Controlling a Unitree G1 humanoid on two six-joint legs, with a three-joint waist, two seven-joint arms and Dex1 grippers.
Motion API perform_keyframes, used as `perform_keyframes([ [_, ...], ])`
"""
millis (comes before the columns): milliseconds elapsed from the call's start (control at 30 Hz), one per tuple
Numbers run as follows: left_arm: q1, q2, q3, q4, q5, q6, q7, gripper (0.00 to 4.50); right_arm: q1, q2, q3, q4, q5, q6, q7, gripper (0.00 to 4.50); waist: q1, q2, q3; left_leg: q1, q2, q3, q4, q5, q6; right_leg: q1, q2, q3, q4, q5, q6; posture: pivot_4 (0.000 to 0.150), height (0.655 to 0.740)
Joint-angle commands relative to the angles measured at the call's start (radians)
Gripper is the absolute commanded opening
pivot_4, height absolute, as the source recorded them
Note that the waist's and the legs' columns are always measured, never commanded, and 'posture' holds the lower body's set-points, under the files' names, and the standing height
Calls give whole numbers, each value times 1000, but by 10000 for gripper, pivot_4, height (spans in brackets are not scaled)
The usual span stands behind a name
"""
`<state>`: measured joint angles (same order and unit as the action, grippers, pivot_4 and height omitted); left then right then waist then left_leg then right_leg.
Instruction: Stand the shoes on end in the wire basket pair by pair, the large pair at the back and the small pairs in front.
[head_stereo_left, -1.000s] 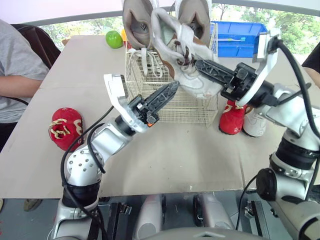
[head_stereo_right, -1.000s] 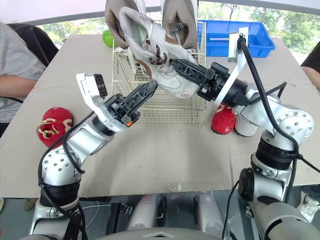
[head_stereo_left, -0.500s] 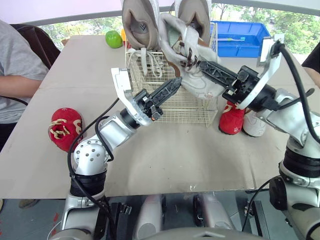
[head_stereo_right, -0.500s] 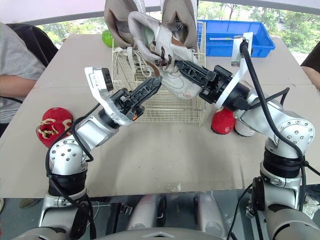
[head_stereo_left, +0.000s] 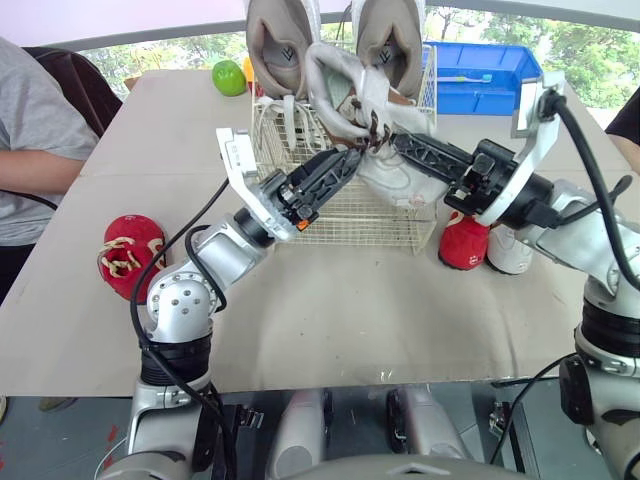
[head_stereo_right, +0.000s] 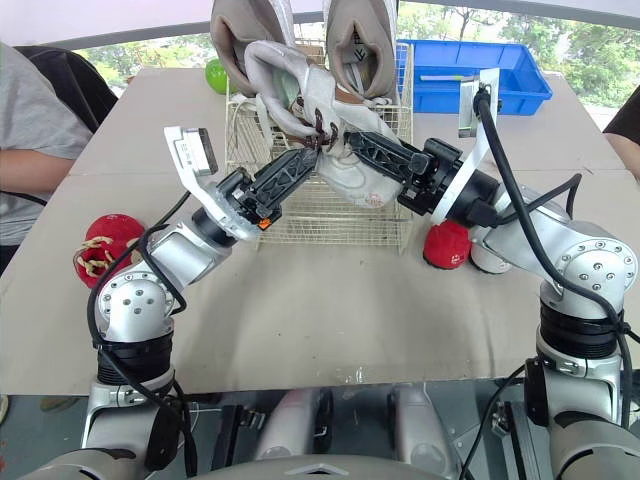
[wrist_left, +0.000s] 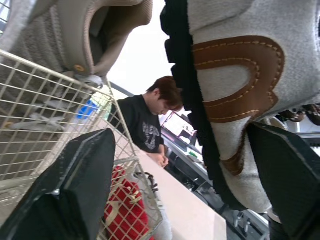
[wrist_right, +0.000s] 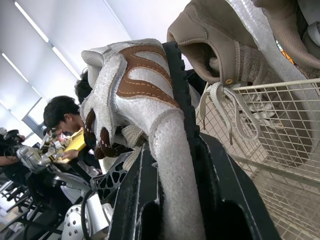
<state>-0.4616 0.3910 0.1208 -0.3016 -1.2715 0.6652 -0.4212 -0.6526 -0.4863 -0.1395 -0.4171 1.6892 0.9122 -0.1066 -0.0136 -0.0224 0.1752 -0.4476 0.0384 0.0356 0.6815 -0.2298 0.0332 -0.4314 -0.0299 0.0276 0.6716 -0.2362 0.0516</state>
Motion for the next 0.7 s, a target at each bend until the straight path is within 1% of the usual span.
perform_keyframes([
  [33, -8, -17, 29, -43, -61, 14, -32, 45000, -1, -11, 11, -63, 51, -21, 19, 1119, 0, 0, 0, 0, 0, 0, 0, 0, 0, 0, 0, 0, 0, 0, 0, 1500, 7400],
  [200, -19, -20, 57, -48, -123, 39, -47, 45000, 8, -26, 25, -61, 70, -33, 16, 1118, 0, 0, 0, 0, 0, -1, 0, 0, 0, 0, 0, 0, 0, 0, 0, 1500, 7400],
  [367, -19, -7, 69, -40, -127, 56, -43, 45000, 14, -31, 33, -53, 74, -45, 18, 1117, 0, 0, 0, 0, 0, -2, 0, 0, 0, 0, 0, 0, 0, 0, 0, 1500, 7400],
  [400, -20, -5, 68, -43, -126, 57, -45, 39869, 15, -30, 35, -53, 74, -47, 20, 1117, 0, 0, 0, 0, 0, -2, 0, 0, 0, 0, 0, 0, 0, 0, 0, 1500, 7400],
  [433, -20, -7, 68, -46, -123, 56, -43, 38495, 15, -30, 37, -52, 73, -49, 22, 1116, 0, 0, 0, 0, 0, -2, 0, 0, 0, 0, 0, 0, 0, 0, 0, 1500, 7400],
  [500, -20, -9, 67, -53, -102, 47, -32, 27328, 15, -32, 42, -51, 72, -53, 25, 1116, 0, 0, 0, 0, 0, -2, 0, 0, 0, 0, 0, 0, 0, 0, 0, 1500, 7400],
  [533, -21, -11, 67, -54, -85, 38, -26, 23577, 13, -31, 44, -49, 69, -55, 28, 1116, 0, 0, 0, 0, 0, -2, 0, 0, 0, 0, 0, 0, 0, 0, 0, 1500, 7400],
  [567, -22, -13, 68, -57, -76, 30, -28, 22842, 12, -30, 46, -47, 66, -57, 30, 1116, 0, 0, 0, 0, 0, -2, 0, 0, 0, 0, 0, 0, 0, 0, 0, 1500, 7400],
  [633, -26, -20, 76, -47, -79, 24, -35, 22842, 7, -27, 49, -41, 60, -60, 36, 1115, 0, 0, 0, 0, 0, -2, 0, 0, 0, 0, 0, 0, 0, 0, 0, 1500, 7400],
  [667, -26, -21, 81, -42, -93, 28, -46, 17279, 5, -26, 51, -38, 56, -61, 39, 1115, 0, 0, 0, 0, 0, -2, 0, 0, 0, 0, 0, 0, 0, 0, 0, 1500, 7400],
  [700, -24, -14, 82, -43, -99, 34, -59, 15152, 4, -26, 52, -37, 54, -61, 42, 1115, 0, 0, 0, 0, 0, -2, 0, 0, 0, 0, 0, 0, 0, 0, 0, 1500, 7400],
])
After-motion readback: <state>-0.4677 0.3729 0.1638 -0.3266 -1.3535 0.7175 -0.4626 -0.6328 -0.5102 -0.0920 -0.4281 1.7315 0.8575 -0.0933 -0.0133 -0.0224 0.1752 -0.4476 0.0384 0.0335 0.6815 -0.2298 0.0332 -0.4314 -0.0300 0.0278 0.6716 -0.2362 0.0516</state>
